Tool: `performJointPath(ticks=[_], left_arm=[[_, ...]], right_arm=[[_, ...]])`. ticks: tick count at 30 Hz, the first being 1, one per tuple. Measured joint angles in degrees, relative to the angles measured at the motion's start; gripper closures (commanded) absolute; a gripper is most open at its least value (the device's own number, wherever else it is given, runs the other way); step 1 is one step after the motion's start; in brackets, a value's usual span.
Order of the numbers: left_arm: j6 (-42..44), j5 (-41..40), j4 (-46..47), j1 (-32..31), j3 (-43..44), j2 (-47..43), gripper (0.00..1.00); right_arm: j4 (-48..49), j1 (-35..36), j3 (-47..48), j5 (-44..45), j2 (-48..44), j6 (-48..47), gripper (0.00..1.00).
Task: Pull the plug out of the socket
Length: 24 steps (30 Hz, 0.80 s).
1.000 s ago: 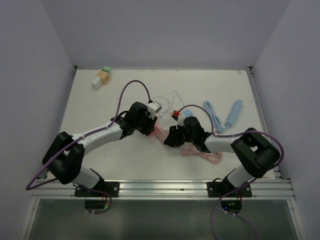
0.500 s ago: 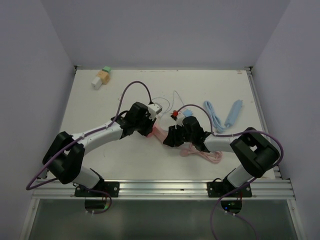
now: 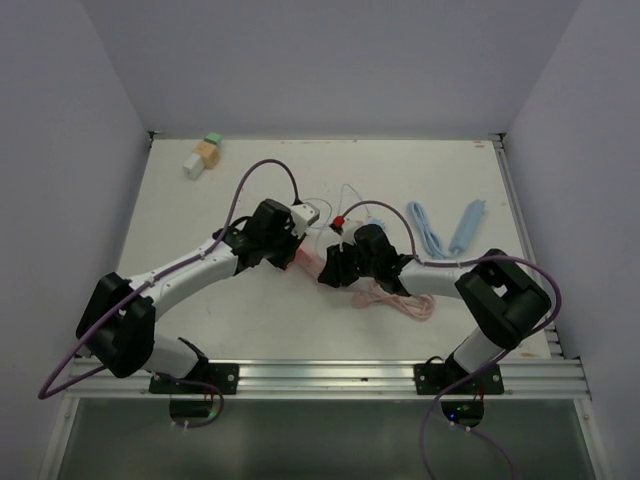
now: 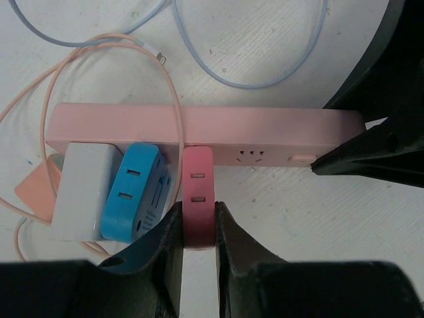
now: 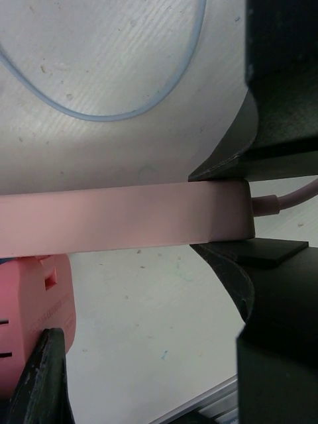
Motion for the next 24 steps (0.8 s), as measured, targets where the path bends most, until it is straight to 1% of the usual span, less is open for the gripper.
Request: performJointPath(ticks=[6, 9, 15, 21, 24], left_arm=[[0.5, -0.9, -2.9, 0.3, 0.9, -1.5, 1.00], [0.4, 2.3, -4.3, -0.1, 1.4, -3.7, 1.00], [0.3, 6.1, -4.2, -0.6, 2.1, -7.1, 1.00], [-2.5, 3.1, -4.2, 0.1, 1.9, -7.4, 1.00], [-4.7, 1.2, -3.6, 4.2, 0.9, -7.4, 1.00]], right_arm=[[-1.9, 0.3, 2.6, 0.5, 1.2, -0.3, 1.00], [-4.1, -0.3, 2.8, 5.6, 2.7, 0.0, 1.00], [-5.3, -1.6, 3.7, 8.3, 3.6, 1.2, 1.00], [-5.2, -1.7, 3.6, 8.5, 3.5, 1.2, 1.00], [-4.5, -1.8, 3.1, 8.4, 3.2, 1.2, 1.00]])
